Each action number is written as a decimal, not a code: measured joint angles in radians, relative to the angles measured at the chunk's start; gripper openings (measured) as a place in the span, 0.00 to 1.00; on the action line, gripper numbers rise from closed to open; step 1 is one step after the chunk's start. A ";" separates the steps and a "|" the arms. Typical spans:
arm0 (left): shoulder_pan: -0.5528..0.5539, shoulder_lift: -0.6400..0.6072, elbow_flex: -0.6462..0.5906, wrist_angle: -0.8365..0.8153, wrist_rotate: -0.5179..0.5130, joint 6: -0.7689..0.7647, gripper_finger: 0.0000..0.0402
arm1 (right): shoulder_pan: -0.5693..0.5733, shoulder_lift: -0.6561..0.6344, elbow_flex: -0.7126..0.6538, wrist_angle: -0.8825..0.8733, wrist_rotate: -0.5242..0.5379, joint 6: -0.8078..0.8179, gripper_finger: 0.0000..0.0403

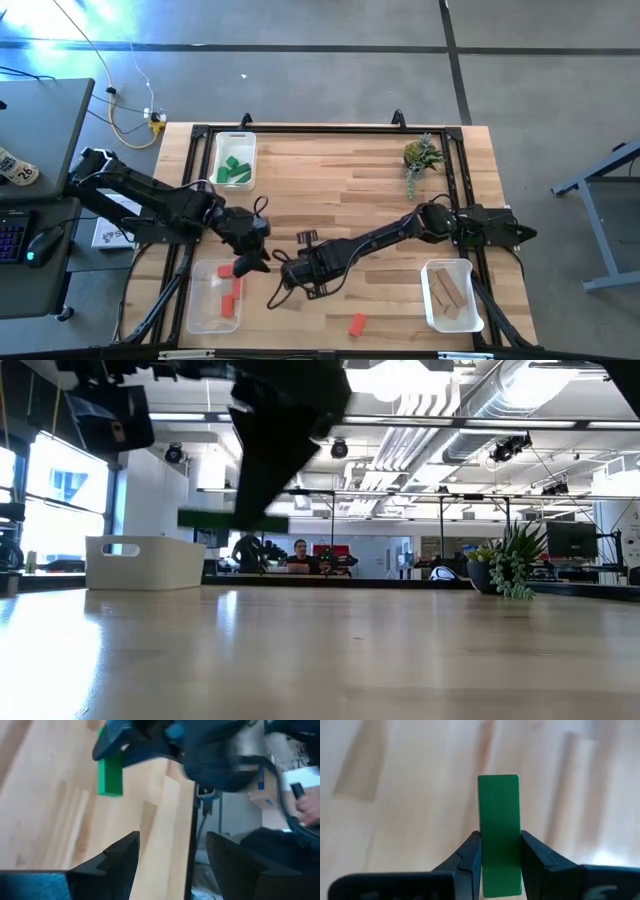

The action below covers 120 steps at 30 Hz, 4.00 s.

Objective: Sort & place blocks by color
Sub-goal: Put the green block into the top white bin

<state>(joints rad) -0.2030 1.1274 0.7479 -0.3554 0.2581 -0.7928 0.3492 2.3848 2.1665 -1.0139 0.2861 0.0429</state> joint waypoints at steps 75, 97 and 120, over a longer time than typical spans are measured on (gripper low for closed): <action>0.521 -0.001 -0.001 -0.061 0.068 0.320 0.12 | -0.195 -0.036 0.189 -0.048 0.185 0.227 0.46; 0.925 0.000 -0.001 -0.225 -0.119 0.456 0.12 | -0.363 -0.038 0.189 -0.173 0.068 0.207 0.46; 1.257 -0.074 0.000 -0.275 -0.229 0.578 0.12 | -0.384 -0.037 0.189 -0.198 0.073 0.145 0.46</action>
<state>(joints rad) 1.0537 1.0534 0.7479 -0.6303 0.0294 -0.2149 -0.0345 2.3478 2.3550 -1.2121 0.3587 0.1880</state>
